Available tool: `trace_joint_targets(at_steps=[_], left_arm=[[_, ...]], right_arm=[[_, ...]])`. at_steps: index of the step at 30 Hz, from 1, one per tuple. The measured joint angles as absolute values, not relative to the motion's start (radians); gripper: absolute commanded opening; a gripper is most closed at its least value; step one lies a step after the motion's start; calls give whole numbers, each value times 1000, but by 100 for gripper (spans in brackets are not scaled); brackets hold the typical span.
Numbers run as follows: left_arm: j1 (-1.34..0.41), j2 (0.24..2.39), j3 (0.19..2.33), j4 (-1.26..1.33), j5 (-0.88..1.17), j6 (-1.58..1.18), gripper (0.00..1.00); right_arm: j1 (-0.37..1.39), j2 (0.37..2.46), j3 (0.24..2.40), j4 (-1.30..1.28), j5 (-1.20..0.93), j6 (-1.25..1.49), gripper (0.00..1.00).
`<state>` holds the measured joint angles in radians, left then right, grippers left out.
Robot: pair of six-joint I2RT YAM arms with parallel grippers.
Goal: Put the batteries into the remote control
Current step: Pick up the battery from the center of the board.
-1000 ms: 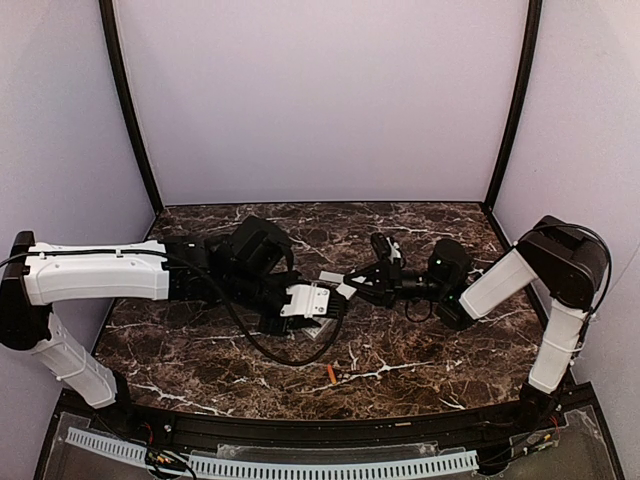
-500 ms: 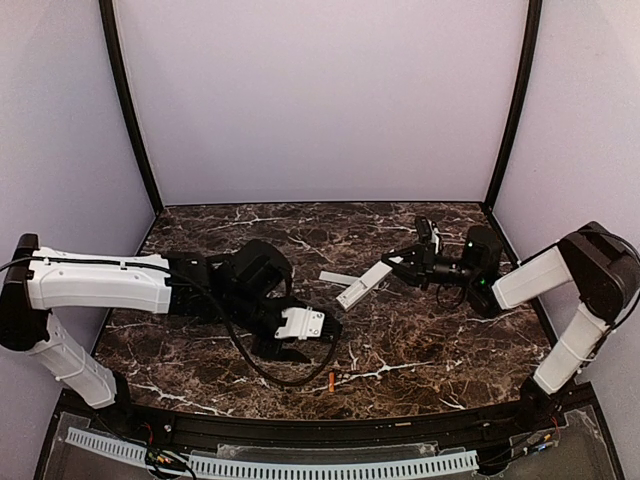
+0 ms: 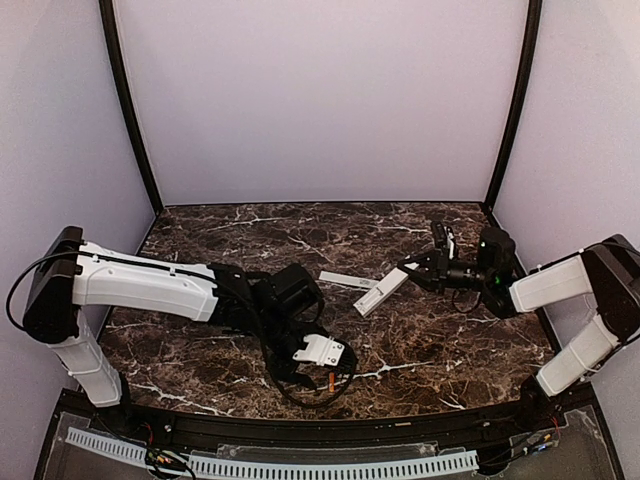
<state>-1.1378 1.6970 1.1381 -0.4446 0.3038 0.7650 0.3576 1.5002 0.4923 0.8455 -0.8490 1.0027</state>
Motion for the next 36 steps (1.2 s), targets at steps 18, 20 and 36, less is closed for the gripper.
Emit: trace_joint_targets(at_steps=[18,20,36], left_arm=[[-1148,1911,1242,-466,315,968,61],[-1148,1919,1257,-464,314,974,60],[-1148,1985,1310,-485,286,978,21]], right_arm=[[320,1454,441,813,-871,992,0],[320,1454,440,813,-872,992,0],[320,1454,439,814,-879,992,0]])
